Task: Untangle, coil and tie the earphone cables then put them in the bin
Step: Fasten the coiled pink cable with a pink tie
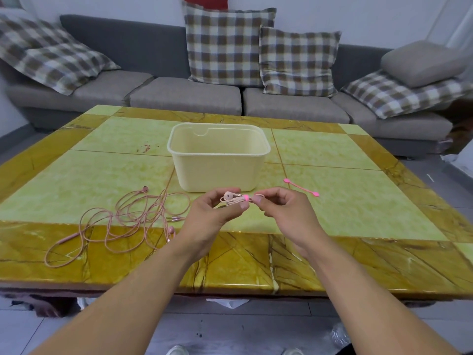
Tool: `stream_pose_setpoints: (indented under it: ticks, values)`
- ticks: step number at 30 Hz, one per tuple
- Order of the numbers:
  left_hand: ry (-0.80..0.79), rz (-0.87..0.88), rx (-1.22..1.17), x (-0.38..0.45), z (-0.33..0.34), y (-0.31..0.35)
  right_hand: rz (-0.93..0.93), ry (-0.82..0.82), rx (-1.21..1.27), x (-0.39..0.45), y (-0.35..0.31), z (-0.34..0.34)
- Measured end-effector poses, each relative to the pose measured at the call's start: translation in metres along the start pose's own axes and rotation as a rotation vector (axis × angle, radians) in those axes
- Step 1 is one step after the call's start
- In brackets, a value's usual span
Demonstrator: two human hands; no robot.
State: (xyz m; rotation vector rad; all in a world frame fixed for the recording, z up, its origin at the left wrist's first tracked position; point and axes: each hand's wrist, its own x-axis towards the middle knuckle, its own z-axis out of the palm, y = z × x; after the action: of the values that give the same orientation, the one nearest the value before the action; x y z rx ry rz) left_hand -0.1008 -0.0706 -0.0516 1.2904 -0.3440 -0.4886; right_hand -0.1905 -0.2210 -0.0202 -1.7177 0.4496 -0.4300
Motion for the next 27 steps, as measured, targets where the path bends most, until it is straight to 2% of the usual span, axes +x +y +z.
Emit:
stream_pose_setpoints:
  ticks: [5,11,14,18,23,27]
  values:
    - [0.038,0.071,0.000,0.001,-0.002,0.004,0.036,-0.024,0.079,0.001,0.000,0.004]
    - [-0.019,0.110,0.011,0.003,-0.002,0.005,0.156,-0.078,0.195,0.004,-0.003,0.006]
    - [-0.003,0.071,-0.083,0.006,-0.006,0.006,0.136,-0.088,0.187,0.004,-0.001,0.008]
    - [-0.019,0.079,-0.048,0.005,-0.010,0.009,0.079,-0.071,0.164,0.006,-0.001,0.011]
    - [0.097,0.086,0.036,0.010,-0.008,0.008,0.068,-0.067,0.156,0.007,-0.001,0.018]
    - [0.291,-0.020,-0.056,0.022,-0.009,0.016,0.053,-0.017,0.194,0.012,-0.002,0.026]
